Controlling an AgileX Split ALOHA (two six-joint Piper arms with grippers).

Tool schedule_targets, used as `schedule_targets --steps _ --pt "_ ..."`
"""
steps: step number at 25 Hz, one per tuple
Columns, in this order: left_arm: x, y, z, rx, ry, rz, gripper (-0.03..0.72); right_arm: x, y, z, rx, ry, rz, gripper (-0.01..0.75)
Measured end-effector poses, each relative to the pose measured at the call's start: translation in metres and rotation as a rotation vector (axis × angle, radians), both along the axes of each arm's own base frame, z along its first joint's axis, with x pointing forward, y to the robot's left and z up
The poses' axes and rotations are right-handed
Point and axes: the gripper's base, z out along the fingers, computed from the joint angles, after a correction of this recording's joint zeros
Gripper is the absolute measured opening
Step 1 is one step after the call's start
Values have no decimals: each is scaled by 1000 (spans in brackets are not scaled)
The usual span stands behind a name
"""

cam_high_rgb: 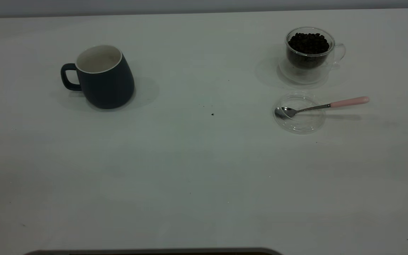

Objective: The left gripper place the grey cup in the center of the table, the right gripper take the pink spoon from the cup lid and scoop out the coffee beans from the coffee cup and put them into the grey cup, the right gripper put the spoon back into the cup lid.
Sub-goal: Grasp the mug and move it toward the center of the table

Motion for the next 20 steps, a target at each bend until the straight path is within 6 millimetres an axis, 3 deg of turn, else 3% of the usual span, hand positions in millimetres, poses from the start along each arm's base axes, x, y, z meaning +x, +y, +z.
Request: schedule_targets --steps 11,14,17,20 --pt "0 0 0 1 -1 1 567 0 0 0 0 0 0 587" --pt "4 0 8 1 -20 0 567 0 0 0 0 0 0 587" --pt "27 0 21 -3 -2 1 567 0 0 0 0 0 0 587" --pt "67 -1 32 -7 88 3 567 0 0 0 0 0 0 587"
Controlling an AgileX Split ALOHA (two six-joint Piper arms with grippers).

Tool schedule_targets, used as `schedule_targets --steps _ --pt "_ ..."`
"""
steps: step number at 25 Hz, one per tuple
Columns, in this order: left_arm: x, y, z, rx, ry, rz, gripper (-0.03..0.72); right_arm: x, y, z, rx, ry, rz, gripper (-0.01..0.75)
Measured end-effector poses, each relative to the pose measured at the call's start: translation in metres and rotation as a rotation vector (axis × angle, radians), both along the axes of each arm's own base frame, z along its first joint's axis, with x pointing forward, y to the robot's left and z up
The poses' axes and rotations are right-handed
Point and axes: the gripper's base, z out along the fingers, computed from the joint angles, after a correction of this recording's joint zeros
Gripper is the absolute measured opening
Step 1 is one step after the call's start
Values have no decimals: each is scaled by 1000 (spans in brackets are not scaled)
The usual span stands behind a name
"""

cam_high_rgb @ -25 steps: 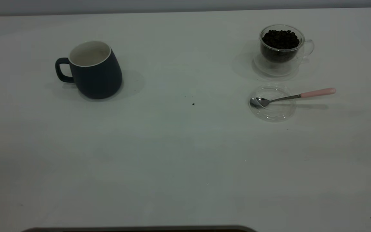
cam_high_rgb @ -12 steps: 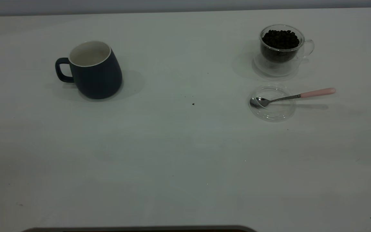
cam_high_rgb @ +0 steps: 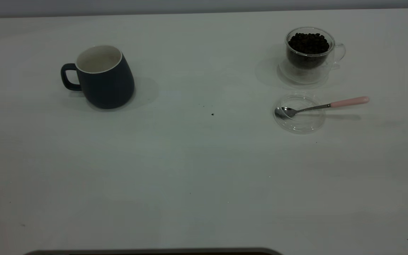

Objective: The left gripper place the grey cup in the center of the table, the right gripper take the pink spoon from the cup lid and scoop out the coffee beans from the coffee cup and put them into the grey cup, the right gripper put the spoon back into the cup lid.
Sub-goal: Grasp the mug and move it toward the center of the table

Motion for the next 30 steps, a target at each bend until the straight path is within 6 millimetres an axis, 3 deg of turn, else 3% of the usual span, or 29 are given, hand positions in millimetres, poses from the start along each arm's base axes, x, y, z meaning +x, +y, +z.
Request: schedule_targets --steps 5,11,18,30 --pt "80 1 3 24 133 -4 567 0 0 0 0 0 0 587" --pt "162 1 -17 41 208 -25 567 0 0 0 0 0 0 587" --pt "223 3 -58 96 345 -52 567 0 0 0 0 0 0 587" --pt "320 9 -90 216 367 -102 567 0 0 0 0 0 0 587"
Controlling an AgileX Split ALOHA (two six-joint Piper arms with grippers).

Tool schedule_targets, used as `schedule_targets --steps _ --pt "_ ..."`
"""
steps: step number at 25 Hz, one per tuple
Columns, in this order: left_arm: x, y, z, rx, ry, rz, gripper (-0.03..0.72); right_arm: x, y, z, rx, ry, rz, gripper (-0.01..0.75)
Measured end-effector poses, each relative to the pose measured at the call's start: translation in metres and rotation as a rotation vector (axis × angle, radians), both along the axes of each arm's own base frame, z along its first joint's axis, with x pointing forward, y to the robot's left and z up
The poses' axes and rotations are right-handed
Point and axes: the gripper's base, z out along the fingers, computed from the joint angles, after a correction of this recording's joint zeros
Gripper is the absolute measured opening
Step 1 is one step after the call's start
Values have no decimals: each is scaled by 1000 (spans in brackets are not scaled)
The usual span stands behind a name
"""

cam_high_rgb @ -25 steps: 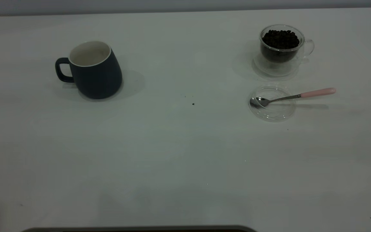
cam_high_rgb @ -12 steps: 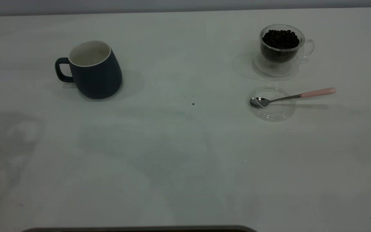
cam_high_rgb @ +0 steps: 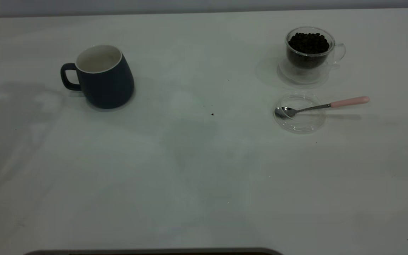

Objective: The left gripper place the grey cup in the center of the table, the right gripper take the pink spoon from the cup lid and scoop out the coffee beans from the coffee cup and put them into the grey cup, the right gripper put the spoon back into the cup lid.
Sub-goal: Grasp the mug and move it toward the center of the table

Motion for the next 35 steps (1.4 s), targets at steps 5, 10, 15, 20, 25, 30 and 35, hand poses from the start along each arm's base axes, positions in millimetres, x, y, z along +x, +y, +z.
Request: schedule_targets --steps 5,10,15,20,25,30,35 --pt "31 6 -18 184 84 -212 567 0 0 0 0 0 0 587" --pt "44 1 -39 324 161 -519 567 0 0 0 1 0 0 587" --pt "50 -5 -77 394 242 -775 567 0 0 0 0 0 0 587" --pt "55 -15 -108 416 250 -914 567 0 0 0 0 0 0 587" --pt "55 -25 -128 413 268 -969 567 0 0 0 0 0 0 587" --pt "53 -38 -137 401 275 -1030 567 0 0 0 0 0 0 587" --pt "51 -55 -149 364 264 -1105 567 0 0 0 0 0 0 587"
